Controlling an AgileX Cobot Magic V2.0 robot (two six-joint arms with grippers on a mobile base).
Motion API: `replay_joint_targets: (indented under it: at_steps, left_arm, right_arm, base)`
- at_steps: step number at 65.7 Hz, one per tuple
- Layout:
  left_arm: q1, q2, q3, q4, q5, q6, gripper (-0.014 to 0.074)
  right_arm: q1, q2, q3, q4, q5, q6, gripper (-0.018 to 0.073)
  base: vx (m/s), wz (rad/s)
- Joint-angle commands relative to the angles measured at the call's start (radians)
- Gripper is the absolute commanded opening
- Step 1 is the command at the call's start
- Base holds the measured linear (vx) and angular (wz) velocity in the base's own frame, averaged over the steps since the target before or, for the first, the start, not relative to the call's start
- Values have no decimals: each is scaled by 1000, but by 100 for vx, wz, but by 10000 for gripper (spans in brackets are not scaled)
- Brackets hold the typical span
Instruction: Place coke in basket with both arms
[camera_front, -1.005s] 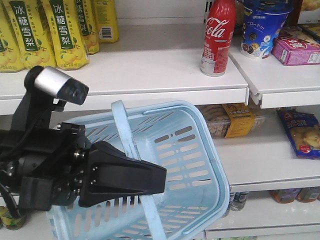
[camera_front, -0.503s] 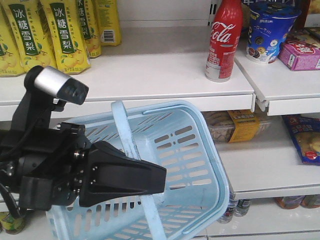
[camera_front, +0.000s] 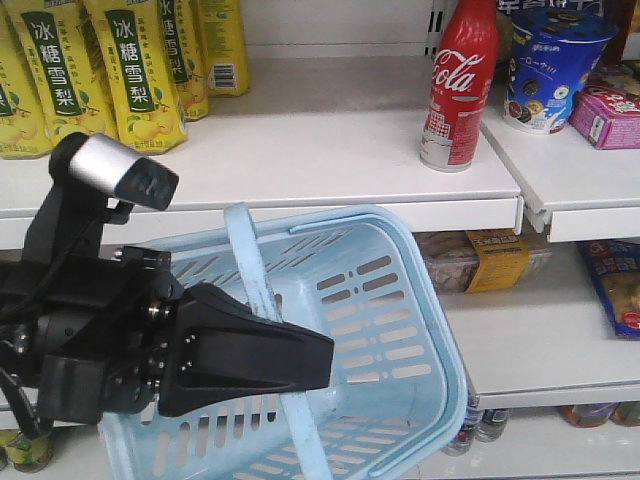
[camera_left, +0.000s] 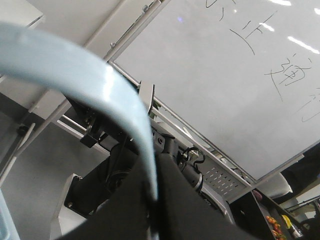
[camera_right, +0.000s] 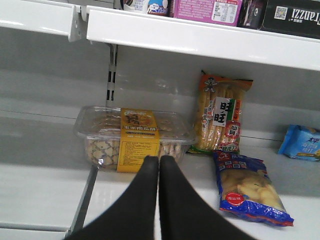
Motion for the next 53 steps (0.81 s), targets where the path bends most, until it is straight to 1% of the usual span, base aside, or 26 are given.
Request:
replay_joint_targets:
  at_steps: [1, 53]
  left_arm:
    - [-4, -26, -28, -93, -94, 4, -6]
    - [-4, -26, -28, -93, -94, 4, -6]
  right_arm:
    - [-6, -12, 7, -11, -70, -4, -5]
    - [-6, -12, 7, -11, -70, -4, -5]
  base:
    - [3, 3]
    - [2, 2]
